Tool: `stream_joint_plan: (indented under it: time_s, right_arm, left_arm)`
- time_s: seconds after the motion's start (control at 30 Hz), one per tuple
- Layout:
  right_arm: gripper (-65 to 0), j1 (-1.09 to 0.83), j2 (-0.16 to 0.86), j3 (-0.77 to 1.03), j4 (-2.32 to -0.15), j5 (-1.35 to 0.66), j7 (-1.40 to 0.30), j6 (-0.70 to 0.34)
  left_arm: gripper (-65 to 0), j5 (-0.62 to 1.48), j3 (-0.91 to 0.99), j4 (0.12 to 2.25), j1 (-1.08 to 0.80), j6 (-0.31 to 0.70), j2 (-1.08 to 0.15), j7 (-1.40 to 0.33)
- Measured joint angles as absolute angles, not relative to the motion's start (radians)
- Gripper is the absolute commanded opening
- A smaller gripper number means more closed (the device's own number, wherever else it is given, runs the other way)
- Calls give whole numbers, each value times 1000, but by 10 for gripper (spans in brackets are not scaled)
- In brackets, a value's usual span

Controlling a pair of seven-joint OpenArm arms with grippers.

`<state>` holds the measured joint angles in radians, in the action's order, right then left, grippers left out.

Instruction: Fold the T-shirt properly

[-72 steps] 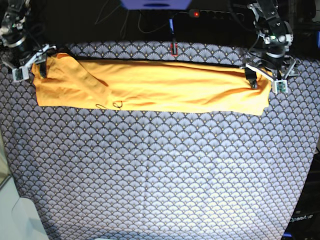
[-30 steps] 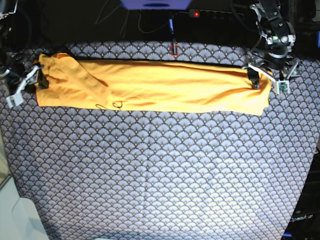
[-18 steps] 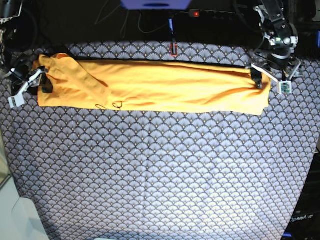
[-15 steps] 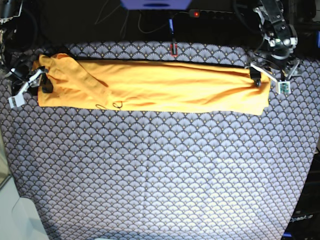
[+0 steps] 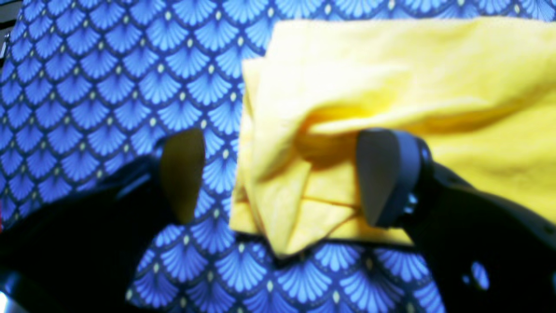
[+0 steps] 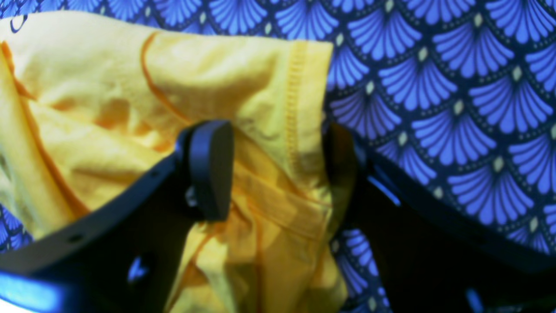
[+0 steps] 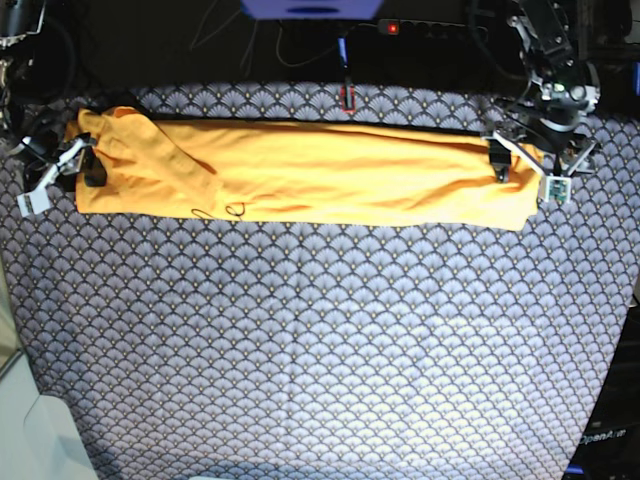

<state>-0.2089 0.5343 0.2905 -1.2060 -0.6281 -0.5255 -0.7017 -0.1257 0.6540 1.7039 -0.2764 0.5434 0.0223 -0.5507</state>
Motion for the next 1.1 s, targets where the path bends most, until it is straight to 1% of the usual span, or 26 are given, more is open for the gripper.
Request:
stream_joint_plan:
  time_s: [0.3,0.5,0.7,0.97,1.0,1.03,1.1]
  right_arm:
    - [-299,-209,535,289,-1206,-625,-523,-702]
    - [-299,-209,535,289,-1206,-626,-522,-702]
    - [-299,-209,537,287,-1206,-626,-523,-702]
    - [-299,-200,537,287,-1206,-625,-535,-702]
    - [-299,-198,537,287,-1206,-625,-537,-702]
    - [-299,-197,537,287,-1206,-625,-538,-702]
    - [-299,-197,537,287,-1206,-625,-537,-702]
  left_arm:
    - [-118,-125,719,1674,-222,544,20,-549]
    - [-118,-133,719,1570,-174,543,16,-558]
    - [-119,-106,719,1506,-168,542,14,-519]
    - [-123,-99,719,1496,-169,535,15,-512]
    - [-135,-94,719,1491,-169,535,17,-510]
    - [-169,-91,719,1488,-169,535,18,-503]
    - [-289,-88,719,1488,-170,537,28,-500]
